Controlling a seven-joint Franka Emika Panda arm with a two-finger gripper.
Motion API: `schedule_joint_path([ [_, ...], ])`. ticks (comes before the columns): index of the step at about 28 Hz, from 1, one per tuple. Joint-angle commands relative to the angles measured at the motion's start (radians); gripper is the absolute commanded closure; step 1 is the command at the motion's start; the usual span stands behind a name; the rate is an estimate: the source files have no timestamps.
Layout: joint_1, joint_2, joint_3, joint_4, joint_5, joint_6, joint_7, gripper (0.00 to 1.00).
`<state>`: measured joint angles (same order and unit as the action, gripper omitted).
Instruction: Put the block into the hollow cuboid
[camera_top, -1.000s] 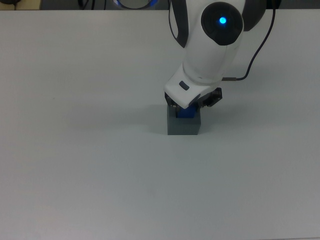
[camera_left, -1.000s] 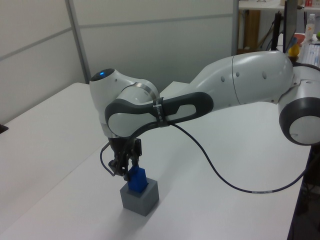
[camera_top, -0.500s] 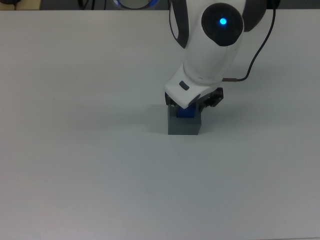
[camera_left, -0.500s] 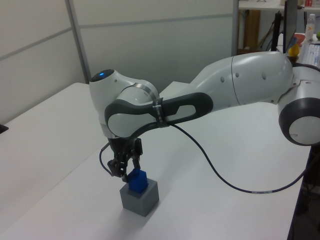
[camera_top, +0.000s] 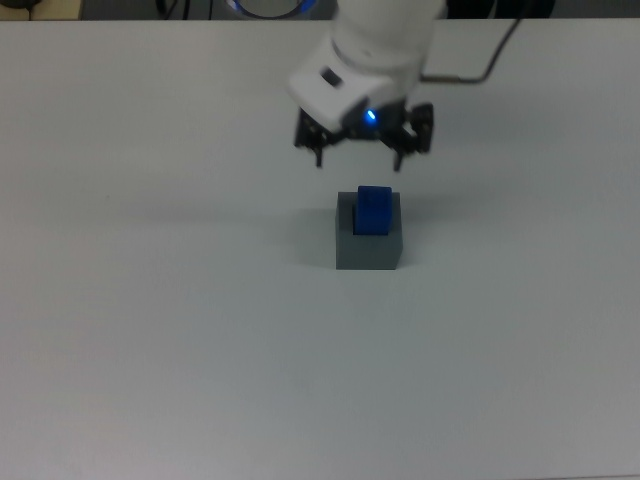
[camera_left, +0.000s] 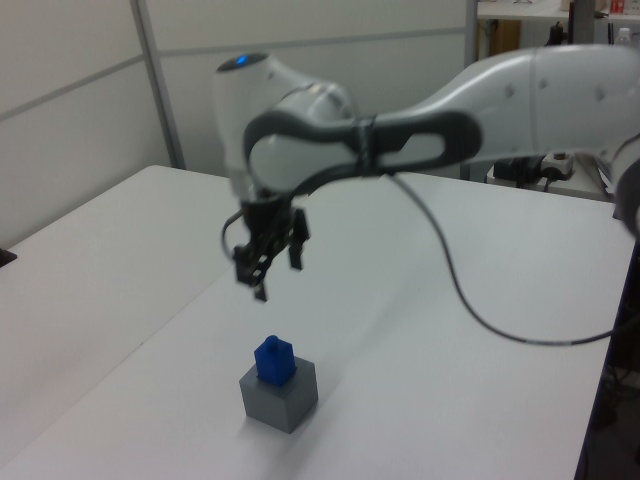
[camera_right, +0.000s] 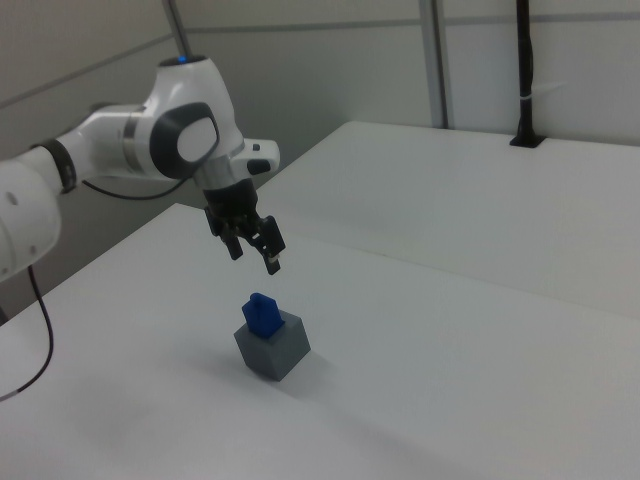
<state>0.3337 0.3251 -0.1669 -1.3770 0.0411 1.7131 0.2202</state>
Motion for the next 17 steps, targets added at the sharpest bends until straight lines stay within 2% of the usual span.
schedule_joint_path([
  [1, -0.044, -0.202, -0.005, -0.191, 0.006, -0.036, -0.087, 0.0],
  [5, -0.085, -0.3, 0.0, -0.272, 0.0, -0.044, -0.114, 0.0],
  [6, -0.106, -0.346, 0.003, -0.312, -0.016, -0.044, -0.119, 0.0],
  [9, -0.136, -0.412, 0.006, -0.367, -0.039, -0.044, -0.124, 0.0],
  [11, -0.178, -0.461, 0.012, -0.413, -0.044, -0.043, -0.143, 0.0],
  [13, -0.208, -0.483, 0.021, -0.428, -0.043, -0.044, -0.188, 0.0],
  [15, -0.245, -0.5, 0.047, -0.436, -0.043, -0.046, -0.223, 0.0],
  [16, -0.299, -0.508, 0.076, -0.436, -0.04, -0.047, -0.234, 0.0],
  [17, -0.324, -0.509, 0.093, -0.435, -0.038, -0.047, -0.236, 0.0],
])
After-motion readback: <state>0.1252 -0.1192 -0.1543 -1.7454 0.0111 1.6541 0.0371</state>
